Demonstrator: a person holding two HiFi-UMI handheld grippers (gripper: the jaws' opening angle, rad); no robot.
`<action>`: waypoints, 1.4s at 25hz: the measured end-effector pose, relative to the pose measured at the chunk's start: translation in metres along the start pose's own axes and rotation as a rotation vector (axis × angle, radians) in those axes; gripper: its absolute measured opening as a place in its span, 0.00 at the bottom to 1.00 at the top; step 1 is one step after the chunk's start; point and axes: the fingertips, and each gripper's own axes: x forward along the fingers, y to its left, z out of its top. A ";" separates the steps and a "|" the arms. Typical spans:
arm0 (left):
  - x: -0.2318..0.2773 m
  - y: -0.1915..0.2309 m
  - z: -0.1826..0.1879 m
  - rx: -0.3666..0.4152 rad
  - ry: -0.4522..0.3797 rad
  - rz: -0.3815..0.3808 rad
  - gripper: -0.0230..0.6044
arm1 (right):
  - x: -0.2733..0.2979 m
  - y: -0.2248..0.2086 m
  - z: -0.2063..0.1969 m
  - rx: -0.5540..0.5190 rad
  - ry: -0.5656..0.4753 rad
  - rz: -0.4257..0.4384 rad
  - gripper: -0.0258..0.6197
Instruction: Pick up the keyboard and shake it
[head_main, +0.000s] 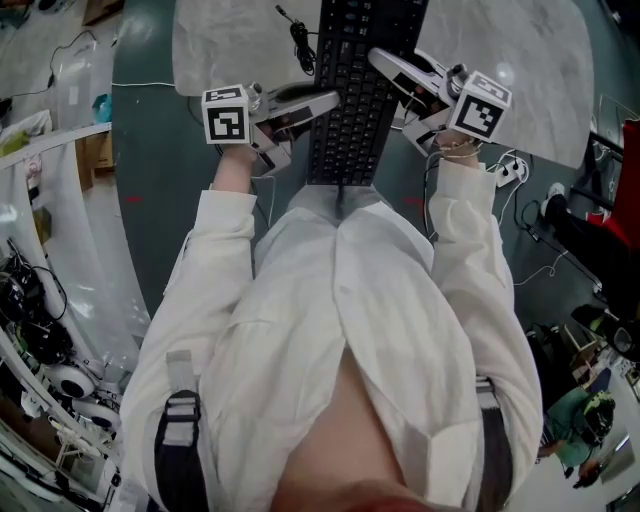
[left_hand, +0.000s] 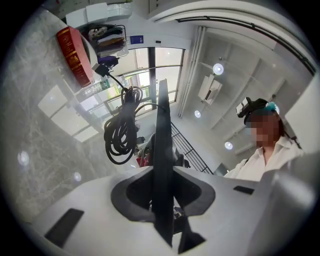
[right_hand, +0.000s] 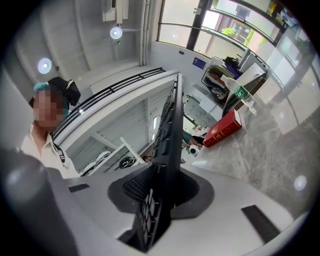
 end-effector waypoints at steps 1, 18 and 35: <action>0.000 0.001 0.000 0.014 0.004 0.007 0.19 | 0.000 0.000 0.000 -0.005 -0.003 0.001 0.23; 0.006 -0.058 0.019 0.213 -0.011 -0.064 0.19 | -0.007 0.072 0.035 -0.192 -0.068 0.064 0.21; 0.018 -0.151 0.064 0.524 -0.059 -0.124 0.19 | -0.012 0.179 0.095 -0.465 -0.100 0.204 0.20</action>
